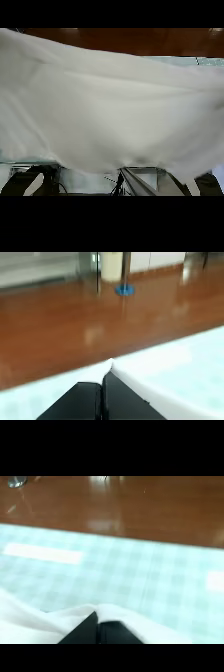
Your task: Fold the shirts.
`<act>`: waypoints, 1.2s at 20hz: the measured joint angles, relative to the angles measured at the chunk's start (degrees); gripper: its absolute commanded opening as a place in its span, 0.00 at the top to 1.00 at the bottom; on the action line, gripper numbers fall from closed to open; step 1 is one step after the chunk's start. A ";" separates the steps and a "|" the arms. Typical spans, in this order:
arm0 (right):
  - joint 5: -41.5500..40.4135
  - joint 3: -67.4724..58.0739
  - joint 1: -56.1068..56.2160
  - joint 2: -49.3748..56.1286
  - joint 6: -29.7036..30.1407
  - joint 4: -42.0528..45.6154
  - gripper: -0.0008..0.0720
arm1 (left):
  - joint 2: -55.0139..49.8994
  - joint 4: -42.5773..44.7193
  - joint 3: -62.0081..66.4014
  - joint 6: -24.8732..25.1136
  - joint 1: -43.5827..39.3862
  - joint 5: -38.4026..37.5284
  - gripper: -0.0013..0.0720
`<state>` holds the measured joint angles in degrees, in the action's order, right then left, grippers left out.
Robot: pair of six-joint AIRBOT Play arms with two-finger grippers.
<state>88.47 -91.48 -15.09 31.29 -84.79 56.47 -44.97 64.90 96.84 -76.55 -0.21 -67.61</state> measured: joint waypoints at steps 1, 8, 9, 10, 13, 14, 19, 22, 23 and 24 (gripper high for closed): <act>-1.86 3.89 0.00 0.52 0.81 -0.44 0.95 | -2.47 0.24 -1.57 0.00 -0.24 0.59 0.95; -18.47 19.85 0.07 19.21 8.17 -7.06 0.95 | -23.61 -3.08 -5.44 -0.24 -0.92 6.84 0.95; -20.72 20.33 0.07 23.21 9.40 -9.14 0.95 | -26.40 -3.96 -5.55 -0.28 -0.92 8.11 0.95; -22.99 20.44 0.07 27.28 10.64 -11.67 0.95 | -28.87 -4.92 -5.57 -0.26 -0.98 9.49 0.95; -28.46 18.64 0.07 40.33 13.07 -18.97 0.91 | -35.47 -7.15 -5.75 -0.33 -0.98 11.21 0.71; -29.57 17.51 0.07 44.46 13.27 -21.29 0.42 | -36.98 -7.56 -5.77 -0.50 -0.98 11.43 0.22; -29.14 11.52 -1.70 56.54 13.66 -27.52 0.12 | -41.07 -4.22 -5.44 -2.97 1.05 6.95 0.02; -21.16 8.98 -6.45 57.81 13.68 -24.87 0.13 | -41.48 3.96 -6.75 -5.60 5.70 -4.09 0.02; -17.81 8.92 -8.09 57.48 13.66 -22.51 0.13 | -41.13 5.88 -8.94 -6.54 8.00 -7.61 0.02; -14.21 9.86 -9.66 56.61 13.57 -18.67 0.13 | -40.48 6.08 -11.87 -7.26 10.16 -9.94 0.02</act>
<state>74.26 -81.62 -24.75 87.90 -71.22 37.80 -85.45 70.98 84.97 -83.81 9.96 -77.56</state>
